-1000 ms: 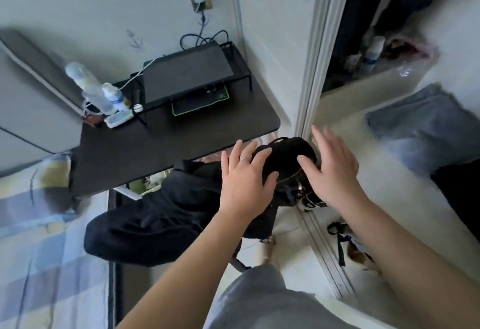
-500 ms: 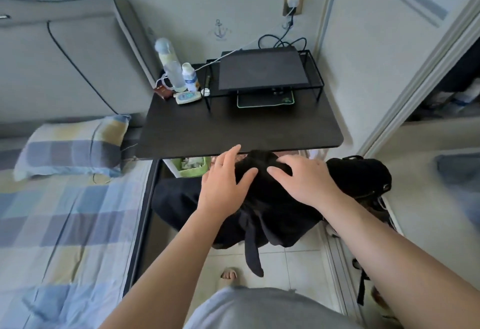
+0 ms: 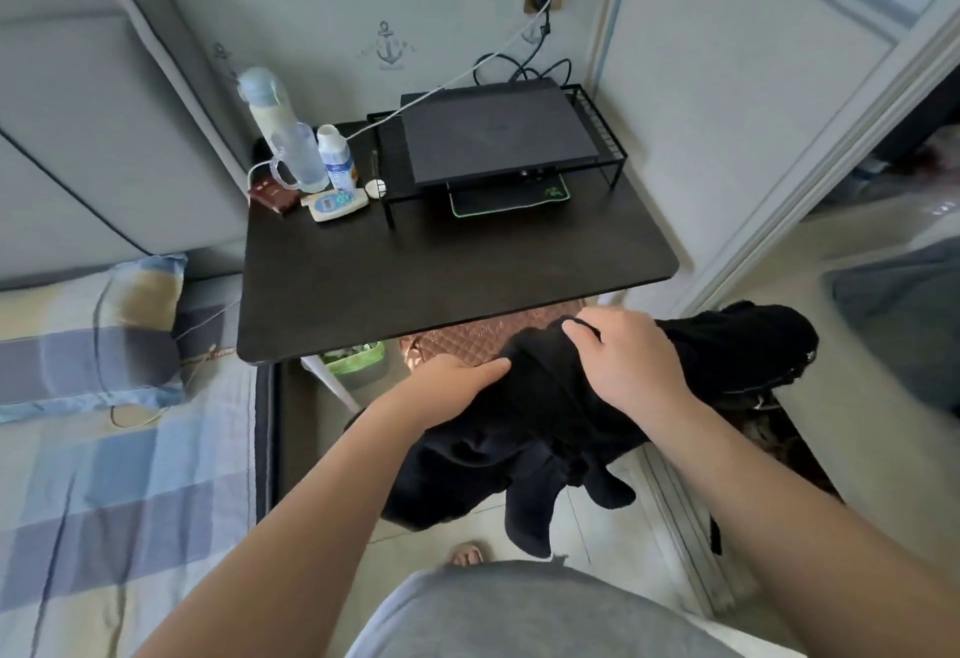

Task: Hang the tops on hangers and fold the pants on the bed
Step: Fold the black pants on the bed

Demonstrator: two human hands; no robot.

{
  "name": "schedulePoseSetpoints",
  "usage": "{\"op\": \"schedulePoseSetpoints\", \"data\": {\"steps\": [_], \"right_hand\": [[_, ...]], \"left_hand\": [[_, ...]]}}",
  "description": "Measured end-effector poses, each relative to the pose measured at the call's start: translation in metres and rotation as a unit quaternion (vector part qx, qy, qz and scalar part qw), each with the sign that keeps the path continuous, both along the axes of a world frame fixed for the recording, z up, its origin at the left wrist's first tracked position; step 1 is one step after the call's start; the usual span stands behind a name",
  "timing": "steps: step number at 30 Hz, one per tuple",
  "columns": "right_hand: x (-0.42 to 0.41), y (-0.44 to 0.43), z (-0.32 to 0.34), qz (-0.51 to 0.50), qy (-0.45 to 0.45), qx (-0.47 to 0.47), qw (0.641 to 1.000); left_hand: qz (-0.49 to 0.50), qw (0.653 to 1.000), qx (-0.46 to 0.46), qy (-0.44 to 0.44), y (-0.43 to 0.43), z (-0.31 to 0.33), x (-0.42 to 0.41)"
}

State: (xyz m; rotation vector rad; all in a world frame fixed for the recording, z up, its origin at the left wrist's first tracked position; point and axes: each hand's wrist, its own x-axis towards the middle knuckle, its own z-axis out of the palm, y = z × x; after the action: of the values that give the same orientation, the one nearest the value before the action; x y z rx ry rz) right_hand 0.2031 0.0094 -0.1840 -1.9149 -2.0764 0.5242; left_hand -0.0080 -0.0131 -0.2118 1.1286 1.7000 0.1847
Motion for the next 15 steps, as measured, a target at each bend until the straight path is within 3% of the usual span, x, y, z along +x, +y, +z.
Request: {"op": "schedulePoseSetpoints", "data": {"steps": [4, 7, 9, 12, 15], "right_hand": [[-0.006, -0.019, 0.005, -0.054, 0.136, 0.139, 0.979], [-0.009, -0.031, 0.023, -0.072, 0.195, 0.223, 0.952], [-0.007, -0.038, 0.037, -0.08, 0.237, 0.255, 0.934], [-0.003, -0.05, 0.058, -0.082, 0.303, 0.282, 0.906], [-0.009, -0.069, 0.078, -0.042, 0.365, 0.283, 0.886]], "left_hand": [[0.047, 0.995, 0.034, -0.083, 0.012, 0.009, 0.01], [0.106, 0.963, 0.088, -0.23, 0.003, 0.02, 0.013], [0.131, 0.923, 0.107, -0.345, -0.009, 0.027, 0.015], [0.177, 0.825, 0.042, -0.535, -0.029, 0.041, 0.016], [0.195, 0.762, 0.006, -0.618, -0.048, 0.057, 0.015]]}}
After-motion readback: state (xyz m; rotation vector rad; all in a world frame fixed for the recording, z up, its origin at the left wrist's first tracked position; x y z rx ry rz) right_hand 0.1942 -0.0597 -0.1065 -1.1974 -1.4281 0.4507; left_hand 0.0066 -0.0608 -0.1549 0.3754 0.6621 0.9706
